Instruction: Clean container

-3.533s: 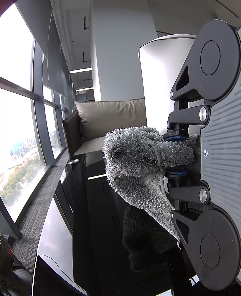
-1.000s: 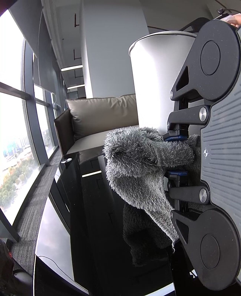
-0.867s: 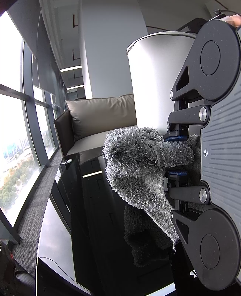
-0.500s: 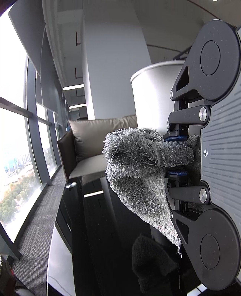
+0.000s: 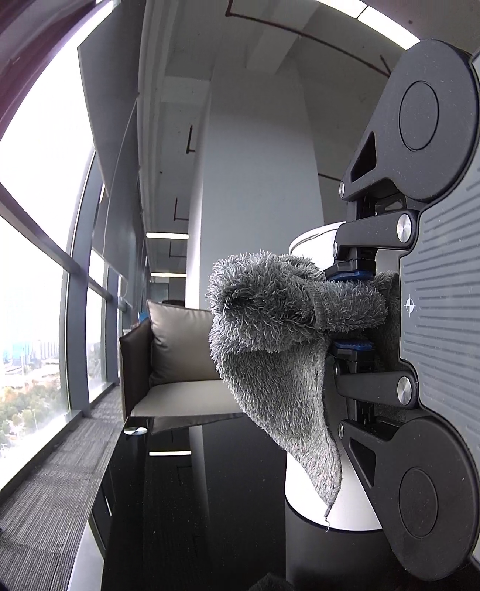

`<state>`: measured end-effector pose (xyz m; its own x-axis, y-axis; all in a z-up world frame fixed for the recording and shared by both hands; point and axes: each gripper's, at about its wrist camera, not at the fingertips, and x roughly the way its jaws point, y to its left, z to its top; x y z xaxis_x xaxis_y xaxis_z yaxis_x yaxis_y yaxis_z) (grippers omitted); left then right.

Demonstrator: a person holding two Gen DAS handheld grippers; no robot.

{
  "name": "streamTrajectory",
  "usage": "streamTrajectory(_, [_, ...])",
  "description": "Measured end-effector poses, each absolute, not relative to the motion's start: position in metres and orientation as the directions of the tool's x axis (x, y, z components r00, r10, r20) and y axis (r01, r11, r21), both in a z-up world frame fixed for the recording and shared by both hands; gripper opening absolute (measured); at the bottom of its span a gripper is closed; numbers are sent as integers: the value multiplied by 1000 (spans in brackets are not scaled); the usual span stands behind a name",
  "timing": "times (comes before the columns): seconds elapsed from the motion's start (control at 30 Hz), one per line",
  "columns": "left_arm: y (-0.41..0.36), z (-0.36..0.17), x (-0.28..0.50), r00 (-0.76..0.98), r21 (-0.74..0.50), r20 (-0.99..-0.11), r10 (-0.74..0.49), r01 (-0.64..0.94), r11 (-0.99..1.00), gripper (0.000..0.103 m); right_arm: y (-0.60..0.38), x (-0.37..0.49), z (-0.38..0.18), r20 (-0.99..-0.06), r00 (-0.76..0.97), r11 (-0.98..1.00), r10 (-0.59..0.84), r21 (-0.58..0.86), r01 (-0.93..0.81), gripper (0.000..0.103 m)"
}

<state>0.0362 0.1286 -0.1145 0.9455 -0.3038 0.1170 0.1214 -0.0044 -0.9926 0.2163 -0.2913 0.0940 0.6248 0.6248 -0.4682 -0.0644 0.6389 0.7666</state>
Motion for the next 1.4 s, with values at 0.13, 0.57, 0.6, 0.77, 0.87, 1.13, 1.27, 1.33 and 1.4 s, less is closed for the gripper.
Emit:
streamTrajectory(0.13, [128, -114, 43, 943, -988, 151, -297, 153, -19, 25, -293, 215, 96, -464, 612, 636, 641, 767, -84, 54])
streamTrajectory(0.57, [129, -115, 64, 938, -983, 180, -297, 178, -34, 26, -287, 230, 92, -469, 579, 628, 667, 772, -98, 54])
streamTrajectory(0.6, [130, -115, 64, 939, -984, 174, -296, 173, -29, 26, -287, 231, 92, -470, 579, 629, 666, 771, -98, 54])
streamTrajectory(0.77, [134, -114, 69, 949, -991, 127, -288, 134, 6, 26, -283, 233, 91, -475, 581, 638, 661, 764, -100, 54])
streamTrajectory(0.87, [137, -116, 69, 953, -994, 98, -286, 106, 11, 26, -280, 235, 91, -474, 579, 639, 663, 762, -108, 54])
streamTrajectory(1.13, [147, -126, 68, 956, -997, 70, -284, 63, -32, 26, -274, 240, 94, -484, 570, 645, 663, 757, -108, 55])
streamTrajectory(1.27, [151, -132, 67, 959, -999, 24, -284, 16, -32, 26, -271, 240, 94, -484, 571, 646, 663, 755, -110, 55])
streamTrajectory(1.33, [152, -134, 66, 960, -1000, -2, -280, -8, -21, 26, -270, 241, 94, -486, 573, 648, 660, 755, -105, 55])
streamTrajectory(1.4, [153, -135, 64, 962, -999, -29, -273, -34, -14, 26, -270, 240, 93, -486, 575, 648, 658, 755, -102, 55])
